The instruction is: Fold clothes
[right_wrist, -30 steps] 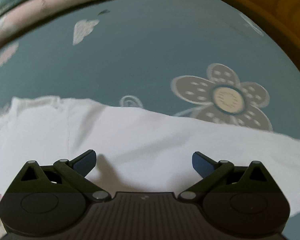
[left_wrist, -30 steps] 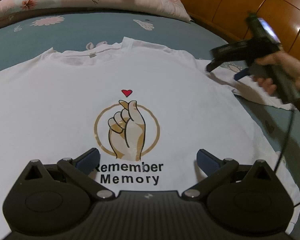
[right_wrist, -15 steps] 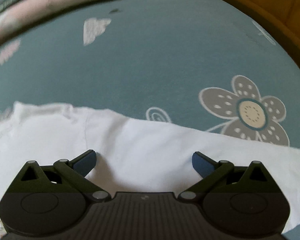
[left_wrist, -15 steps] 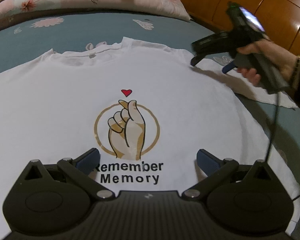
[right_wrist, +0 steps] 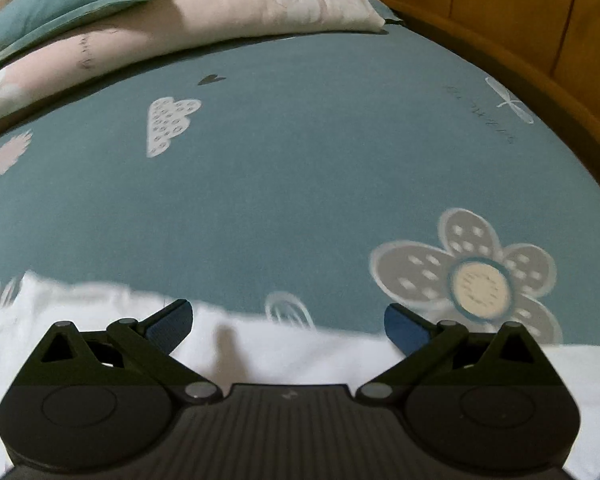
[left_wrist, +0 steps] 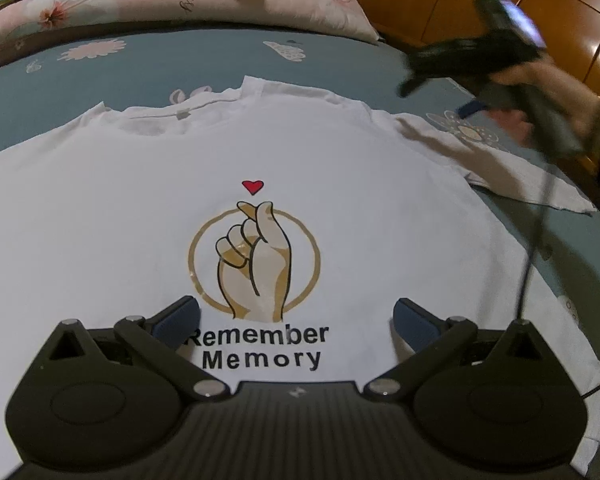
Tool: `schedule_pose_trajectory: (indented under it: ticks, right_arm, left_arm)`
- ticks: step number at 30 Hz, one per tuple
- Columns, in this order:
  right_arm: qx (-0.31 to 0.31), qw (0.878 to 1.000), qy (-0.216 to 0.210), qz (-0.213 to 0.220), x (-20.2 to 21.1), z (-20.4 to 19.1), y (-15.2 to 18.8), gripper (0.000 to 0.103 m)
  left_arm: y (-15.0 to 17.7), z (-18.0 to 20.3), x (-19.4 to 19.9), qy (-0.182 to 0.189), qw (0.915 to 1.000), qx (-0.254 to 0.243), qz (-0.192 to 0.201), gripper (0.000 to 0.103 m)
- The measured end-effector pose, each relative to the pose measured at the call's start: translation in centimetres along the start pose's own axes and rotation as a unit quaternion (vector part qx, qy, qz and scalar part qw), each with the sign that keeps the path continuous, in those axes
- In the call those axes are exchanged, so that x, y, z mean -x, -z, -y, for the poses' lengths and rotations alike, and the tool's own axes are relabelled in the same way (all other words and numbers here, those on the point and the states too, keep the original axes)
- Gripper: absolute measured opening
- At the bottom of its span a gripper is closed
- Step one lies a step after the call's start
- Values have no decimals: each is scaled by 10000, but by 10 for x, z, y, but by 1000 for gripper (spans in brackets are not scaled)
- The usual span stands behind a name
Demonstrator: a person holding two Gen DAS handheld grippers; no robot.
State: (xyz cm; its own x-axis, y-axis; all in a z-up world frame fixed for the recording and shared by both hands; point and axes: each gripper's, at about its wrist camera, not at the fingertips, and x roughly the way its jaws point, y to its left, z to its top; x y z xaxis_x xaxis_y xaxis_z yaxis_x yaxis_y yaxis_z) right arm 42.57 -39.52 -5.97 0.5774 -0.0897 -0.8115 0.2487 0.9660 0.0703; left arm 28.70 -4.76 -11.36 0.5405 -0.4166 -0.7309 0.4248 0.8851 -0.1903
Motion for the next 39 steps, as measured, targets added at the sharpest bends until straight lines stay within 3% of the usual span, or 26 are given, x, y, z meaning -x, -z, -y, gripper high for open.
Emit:
schedule_pose_trajectory:
  ticks: [3,7,12,16,24,33,39]
  right_arm:
    - [21,10000,-33,10,27,30,8,103]
    - [-397,9992,42,-101,56,90,19,103]
    - [-507,9979,316,-260,47,136,40,103]
    - [-602,9962,536,-343,14,157,54,103]
    - [-487,9959,768,29,-10,184,39,103]
    - [-940,9933,591,310,50,228,61,103]
    - [-1191,9916,485,157,35,260,87,103]
  left_arm:
    - [0,-2,1,53,10000,44,13,102]
    - [0,-1,0,27,10000,28,14,102]
    - [2,4,-1,-86,9999,-116,29,102]
    - [3,5,-2,-138,9997,-195,61,102]
    - [4,9,-6,-264,9989,-376,130,102]
    - [5,9,-5,-262,9987,-407,136,102]
    - [5,9,-5,-268,9986,-437,156,102]
